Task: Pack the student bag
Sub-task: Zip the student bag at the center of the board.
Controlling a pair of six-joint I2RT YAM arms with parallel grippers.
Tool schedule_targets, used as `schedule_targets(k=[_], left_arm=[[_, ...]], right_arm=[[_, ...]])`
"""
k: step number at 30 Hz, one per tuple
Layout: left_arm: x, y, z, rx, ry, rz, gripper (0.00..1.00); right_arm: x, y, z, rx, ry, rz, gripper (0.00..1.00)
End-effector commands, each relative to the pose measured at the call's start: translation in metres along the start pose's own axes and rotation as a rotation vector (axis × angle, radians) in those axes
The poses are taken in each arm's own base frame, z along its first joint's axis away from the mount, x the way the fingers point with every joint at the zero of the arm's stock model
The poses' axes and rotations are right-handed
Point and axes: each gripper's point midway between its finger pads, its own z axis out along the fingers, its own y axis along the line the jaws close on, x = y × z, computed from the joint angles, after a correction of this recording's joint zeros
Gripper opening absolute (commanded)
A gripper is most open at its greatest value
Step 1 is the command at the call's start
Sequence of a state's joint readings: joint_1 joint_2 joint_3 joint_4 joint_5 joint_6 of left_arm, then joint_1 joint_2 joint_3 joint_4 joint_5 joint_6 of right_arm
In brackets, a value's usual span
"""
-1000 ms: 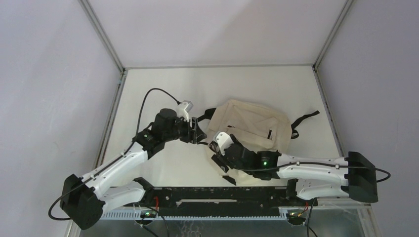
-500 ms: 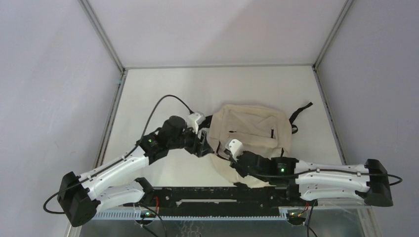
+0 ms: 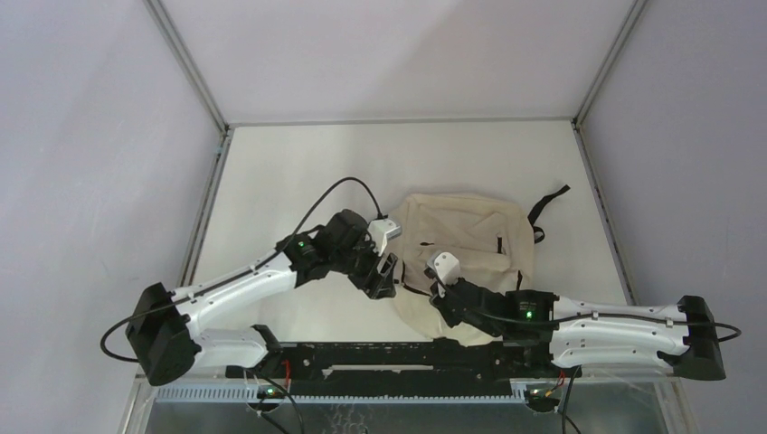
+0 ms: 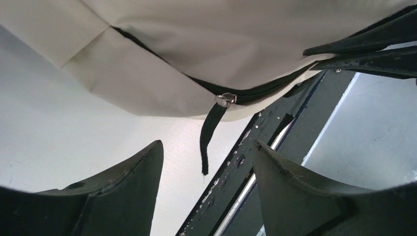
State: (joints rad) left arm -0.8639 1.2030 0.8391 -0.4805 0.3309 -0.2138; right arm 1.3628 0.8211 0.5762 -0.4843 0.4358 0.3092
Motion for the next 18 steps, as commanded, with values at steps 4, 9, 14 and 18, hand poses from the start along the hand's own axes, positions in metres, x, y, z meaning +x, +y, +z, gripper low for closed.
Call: schedule_targets(k=[4,9,14,18], left_arm=[[-0.029,-0.027,0.002,0.134,-0.002,0.054,0.65],[-0.034,-0.025,0.011,0.159,0.017,0.002,0.52],[-0.043,-0.022,0.013,0.149,0.003,-0.011,0.21],[-0.049,-0.007,0.009,0.105,-0.020,-0.062,0.00]], right_arm=[[-0.006,-0.002,-0.001,0.013,-0.026,0.008,0.00],[-0.005,-0.001,-0.001,0.009,-0.022,0.008,0.00],[-0.004,-0.001,-0.002,0.008,-0.020,0.011,0.00],[-0.004,0.000,-0.001,0.009,-0.017,0.013,0.00]])
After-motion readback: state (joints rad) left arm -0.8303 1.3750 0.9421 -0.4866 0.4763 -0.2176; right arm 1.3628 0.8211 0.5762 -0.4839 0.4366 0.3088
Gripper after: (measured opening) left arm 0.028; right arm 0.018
